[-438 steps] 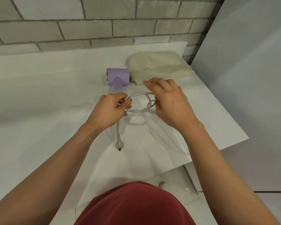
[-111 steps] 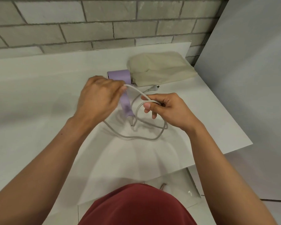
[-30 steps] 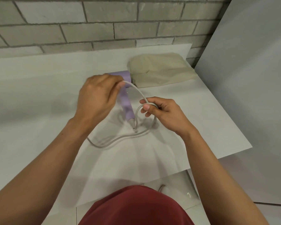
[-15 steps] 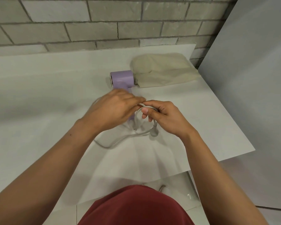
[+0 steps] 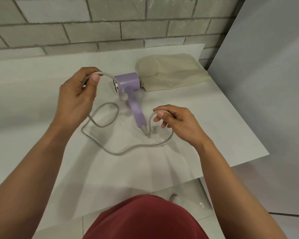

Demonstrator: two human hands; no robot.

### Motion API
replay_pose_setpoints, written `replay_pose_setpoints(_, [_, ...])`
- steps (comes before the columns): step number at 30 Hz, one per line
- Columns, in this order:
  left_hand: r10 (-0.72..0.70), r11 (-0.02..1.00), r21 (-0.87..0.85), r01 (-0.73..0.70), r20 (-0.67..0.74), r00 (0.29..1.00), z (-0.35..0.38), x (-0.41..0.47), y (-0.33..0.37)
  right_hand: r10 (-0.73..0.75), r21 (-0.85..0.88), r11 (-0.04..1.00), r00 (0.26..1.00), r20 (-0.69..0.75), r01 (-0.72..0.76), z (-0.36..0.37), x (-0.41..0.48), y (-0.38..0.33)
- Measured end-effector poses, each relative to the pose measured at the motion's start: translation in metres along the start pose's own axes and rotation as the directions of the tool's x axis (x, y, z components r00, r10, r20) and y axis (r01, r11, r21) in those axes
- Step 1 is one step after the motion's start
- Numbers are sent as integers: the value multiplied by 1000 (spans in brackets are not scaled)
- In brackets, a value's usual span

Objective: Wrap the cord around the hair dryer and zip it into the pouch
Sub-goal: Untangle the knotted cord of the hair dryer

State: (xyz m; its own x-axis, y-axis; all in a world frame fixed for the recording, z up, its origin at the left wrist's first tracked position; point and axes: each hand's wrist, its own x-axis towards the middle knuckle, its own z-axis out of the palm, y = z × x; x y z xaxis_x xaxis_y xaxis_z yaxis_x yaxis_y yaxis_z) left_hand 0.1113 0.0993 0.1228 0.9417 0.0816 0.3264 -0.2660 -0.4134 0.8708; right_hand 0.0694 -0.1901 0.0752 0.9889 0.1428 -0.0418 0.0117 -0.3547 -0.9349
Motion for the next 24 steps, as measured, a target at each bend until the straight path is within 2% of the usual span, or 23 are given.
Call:
replay_pose_setpoints(5, [-43, 998, -51, 42, -29, 999, -16, -12, -6, 84, 93, 993, 991, -103, -74, -3, 3, 11])
replay_pose_setpoints(8, [-60, 995, -85, 55, -63, 996, -23, -19, -5, 177, 104, 982, 957, -230, -156, -11, 5, 32])
replay_pose_setpoints(11, [-84, 991, -115, 73, -93, 992, -27, -24, 0, 246, -71, 954, 899, -361, -290, -18, 3, 63])
replay_pose_setpoints(15, [-74, 986, -155, 61, -82, 994, -25, -29, 15, 243, -390, 835, 897, -370, -388, -16, -5, 90])
replay_pose_setpoints(19, [-77, 965, -253, 69, -22, 997, -14, -28, 36, 143, -638, 683, 922, -361, -356, -8, -5, 75])
replay_pose_setpoints(20, [-85, 954, -288, 84, 11, 996, -9, -28, 43, 62, -640, 703, 923, -380, -311, -6, -6, 61])
replay_pose_setpoints(22, [-105, 932, -338, 131, 94, 990, 1, -26, 55, -98, -505, 854, 915, -392, -125, 2, -9, 21])
replay_pose_setpoints(24, [-131, 912, -363, 189, 178, 975, 15, -24, 63, -137, -313, 948, 963, -233, 59, 16, -14, -24])
